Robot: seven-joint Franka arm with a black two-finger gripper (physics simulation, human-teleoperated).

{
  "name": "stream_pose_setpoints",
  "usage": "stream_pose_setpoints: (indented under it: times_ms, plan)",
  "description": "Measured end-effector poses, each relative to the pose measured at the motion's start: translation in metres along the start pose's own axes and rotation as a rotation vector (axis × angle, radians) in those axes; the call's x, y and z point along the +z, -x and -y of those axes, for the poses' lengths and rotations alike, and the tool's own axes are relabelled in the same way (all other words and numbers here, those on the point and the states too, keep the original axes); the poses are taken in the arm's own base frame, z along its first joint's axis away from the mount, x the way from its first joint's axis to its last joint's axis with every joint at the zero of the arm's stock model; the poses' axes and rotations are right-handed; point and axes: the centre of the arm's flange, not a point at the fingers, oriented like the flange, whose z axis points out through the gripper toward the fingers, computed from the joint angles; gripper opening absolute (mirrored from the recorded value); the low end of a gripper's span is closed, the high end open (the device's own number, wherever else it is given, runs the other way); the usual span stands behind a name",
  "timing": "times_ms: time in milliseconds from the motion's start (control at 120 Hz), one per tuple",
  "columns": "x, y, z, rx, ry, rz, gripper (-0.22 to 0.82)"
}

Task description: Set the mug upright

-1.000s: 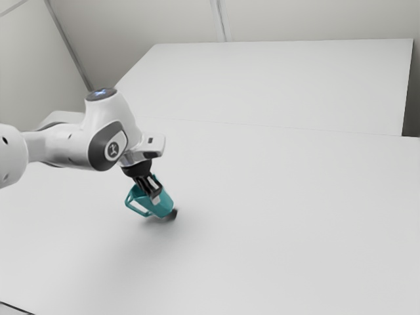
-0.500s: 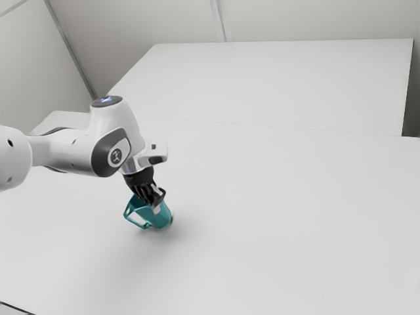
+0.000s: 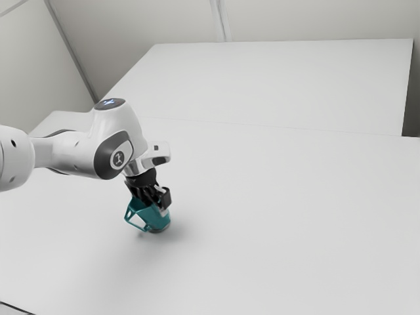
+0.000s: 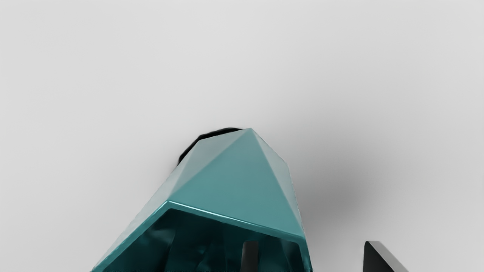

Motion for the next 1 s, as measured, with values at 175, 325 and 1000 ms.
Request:
stream_pose_setpoints:
  times_ms: [175, 325, 1000]
  plan:
    - [-0.013, 0.0, -0.008, 0.003, -0.021, -0.03, 0.45]
    - [-0.041, 0.0, -0.015, 0.008, -0.054, -0.071, 0.53]
    - [-0.292, -0.073, -0.01, 0.006, 0.004, -0.15, 0.6]
